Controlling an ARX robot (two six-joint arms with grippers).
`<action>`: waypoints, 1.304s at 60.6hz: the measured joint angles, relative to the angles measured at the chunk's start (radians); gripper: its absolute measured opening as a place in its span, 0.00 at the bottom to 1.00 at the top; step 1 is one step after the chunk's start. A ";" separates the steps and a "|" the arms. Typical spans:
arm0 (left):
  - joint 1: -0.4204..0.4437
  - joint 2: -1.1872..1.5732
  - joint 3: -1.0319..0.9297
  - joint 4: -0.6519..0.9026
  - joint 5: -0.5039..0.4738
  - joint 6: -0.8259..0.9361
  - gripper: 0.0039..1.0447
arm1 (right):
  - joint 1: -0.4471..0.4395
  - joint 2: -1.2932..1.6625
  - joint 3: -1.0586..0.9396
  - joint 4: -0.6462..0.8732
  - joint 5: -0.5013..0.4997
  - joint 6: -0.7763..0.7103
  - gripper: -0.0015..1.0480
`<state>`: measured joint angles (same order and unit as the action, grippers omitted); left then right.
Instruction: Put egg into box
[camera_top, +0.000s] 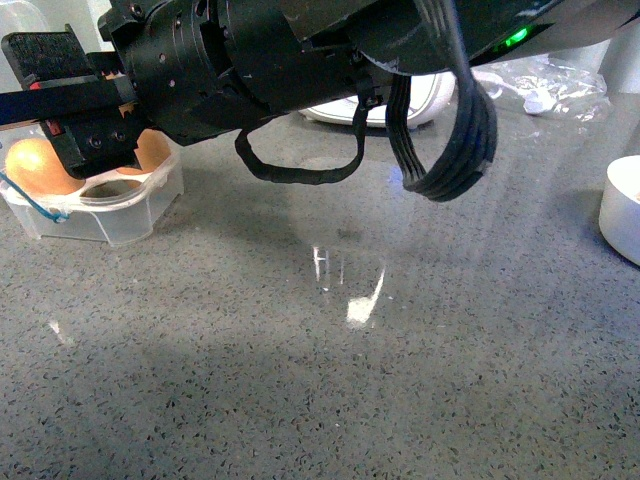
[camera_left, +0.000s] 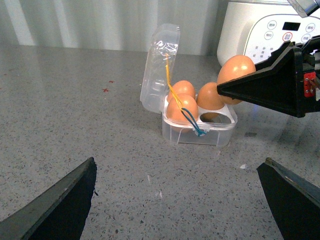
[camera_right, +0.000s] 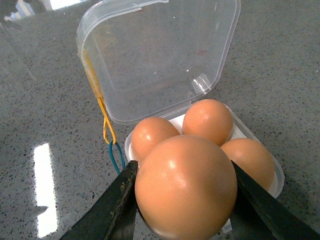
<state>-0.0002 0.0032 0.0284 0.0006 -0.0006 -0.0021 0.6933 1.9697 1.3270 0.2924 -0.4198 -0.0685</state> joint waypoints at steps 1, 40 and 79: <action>0.000 0.000 0.000 0.000 0.000 0.000 0.94 | 0.000 0.000 0.000 0.000 0.000 -0.001 0.41; 0.000 0.000 0.000 0.000 0.000 0.000 0.94 | -0.012 0.000 -0.004 -0.037 -0.009 -0.022 0.95; 0.000 0.000 0.000 0.000 0.000 0.000 0.94 | -0.227 -0.293 -0.246 0.190 0.161 0.099 0.93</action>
<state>-0.0002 0.0032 0.0284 0.0006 -0.0006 -0.0021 0.4667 1.6772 1.0813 0.4824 -0.2592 0.0303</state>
